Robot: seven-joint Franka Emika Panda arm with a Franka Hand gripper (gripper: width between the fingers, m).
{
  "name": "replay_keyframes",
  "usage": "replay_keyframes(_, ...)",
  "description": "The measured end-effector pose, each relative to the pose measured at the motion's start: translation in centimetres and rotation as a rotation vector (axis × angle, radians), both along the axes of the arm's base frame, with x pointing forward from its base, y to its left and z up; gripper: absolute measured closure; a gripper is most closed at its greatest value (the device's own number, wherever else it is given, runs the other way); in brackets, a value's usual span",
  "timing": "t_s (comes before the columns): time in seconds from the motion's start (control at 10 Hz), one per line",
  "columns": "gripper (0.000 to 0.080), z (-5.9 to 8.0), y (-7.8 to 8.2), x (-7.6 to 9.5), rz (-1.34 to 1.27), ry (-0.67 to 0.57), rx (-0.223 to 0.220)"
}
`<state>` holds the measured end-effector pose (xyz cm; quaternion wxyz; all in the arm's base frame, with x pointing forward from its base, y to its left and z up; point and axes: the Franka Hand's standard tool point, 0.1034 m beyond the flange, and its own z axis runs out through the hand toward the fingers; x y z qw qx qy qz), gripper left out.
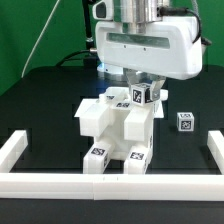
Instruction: Assemble chair
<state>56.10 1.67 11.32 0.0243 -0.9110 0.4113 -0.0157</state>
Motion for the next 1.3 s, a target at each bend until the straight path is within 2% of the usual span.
replay_keyframes(0.1, 0.0364, 0.0, 0.0, -0.01, 0.063, -0.001, -0.007)
replay_keyframes(0.2, 0.0198, 0.08, -0.17, 0.03, 0.234, -0.006, -0.016)
replay_keyframes(0.3, 0.0198, 0.33, -0.78, 0.25, 0.389, -0.015, -0.024)
replay_keyframes(0.4, 0.0162, 0.53, -0.94, 0.39, 0.55, -0.023, -0.036)
replay_keyframes(0.6, 0.0152, 0.68, -0.19, 0.05, 0.806, -0.03, -0.056)
replay_keyframes(0.9, 0.0151, 0.61, -0.49, 0.05, 0.964, -0.029, -0.07)
replay_keyframes(1.1, 0.0151, 0.67, -0.59, 0.15, 1.179, -0.027, -0.091)
replay_keyframes(1.3, 0.0173, 0.66, -0.61, 0.13, 1.172, -0.026, -0.09)
